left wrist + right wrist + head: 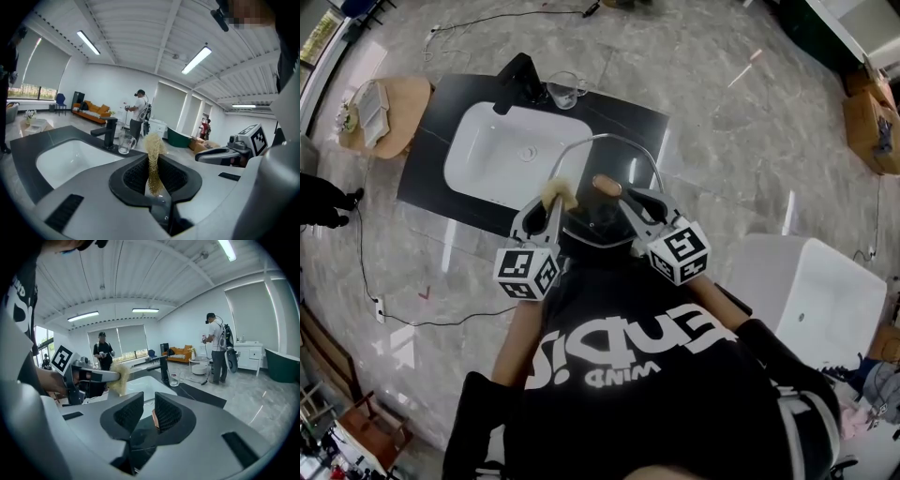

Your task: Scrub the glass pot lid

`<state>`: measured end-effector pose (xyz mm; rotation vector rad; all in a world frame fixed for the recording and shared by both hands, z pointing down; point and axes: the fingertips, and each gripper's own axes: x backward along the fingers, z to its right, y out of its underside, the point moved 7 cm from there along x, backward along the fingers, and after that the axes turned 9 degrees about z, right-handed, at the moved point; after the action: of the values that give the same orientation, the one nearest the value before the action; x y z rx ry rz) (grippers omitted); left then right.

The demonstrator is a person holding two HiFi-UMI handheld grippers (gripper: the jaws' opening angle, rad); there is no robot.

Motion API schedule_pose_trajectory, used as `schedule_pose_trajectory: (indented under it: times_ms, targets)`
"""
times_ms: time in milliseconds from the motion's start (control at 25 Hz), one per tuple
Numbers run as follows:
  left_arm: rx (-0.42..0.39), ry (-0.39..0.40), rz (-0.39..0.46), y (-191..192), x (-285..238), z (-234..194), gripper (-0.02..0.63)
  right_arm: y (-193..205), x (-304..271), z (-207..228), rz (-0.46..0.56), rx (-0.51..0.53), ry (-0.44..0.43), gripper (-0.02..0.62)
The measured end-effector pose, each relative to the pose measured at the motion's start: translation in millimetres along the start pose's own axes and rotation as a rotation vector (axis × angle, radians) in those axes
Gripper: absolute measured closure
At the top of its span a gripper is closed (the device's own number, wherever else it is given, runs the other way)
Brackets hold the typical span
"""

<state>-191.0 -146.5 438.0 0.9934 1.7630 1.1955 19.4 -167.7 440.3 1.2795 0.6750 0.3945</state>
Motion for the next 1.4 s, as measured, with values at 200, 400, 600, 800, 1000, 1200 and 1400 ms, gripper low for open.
schedule_pose_trajectory:
  times_ms: [200, 400, 600, 800, 1000, 1200, 1400]
  targets:
    - [-0.061, -0.042, 0.135, -8, 13, 0, 0.548, -7, 7, 8, 0.114, -0.042, 0.040, 0.574]
    - [-0.146, -0.073, 0.204, -8, 25, -3, 0.548, -15, 12, 13, 0.202, -0.039, 0.070, 0.580]
    - [-0.163, -0.110, 0.221, -10, 33, -7, 0.548, -18, 14, 18, 0.209, -0.040, 0.073, 0.580]
    - [-0.170, -0.119, 0.221, -10, 33, -12, 0.548, -19, 13, 18, 0.215, -0.022, 0.064, 0.581]
    - [-0.169, -0.121, 0.215, -8, 31, -11, 0.548, -18, 13, 20, 0.216, -0.018, 0.068, 0.581]
    - [-0.158, -0.131, 0.214, -9, 31, -11, 0.548, -19, 14, 23, 0.208, -0.018, 0.080, 0.583]
    - [-0.156, -0.128, 0.206, -8, 30, -10, 0.548, -19, 14, 23, 0.210, -0.021, 0.075, 0.583]
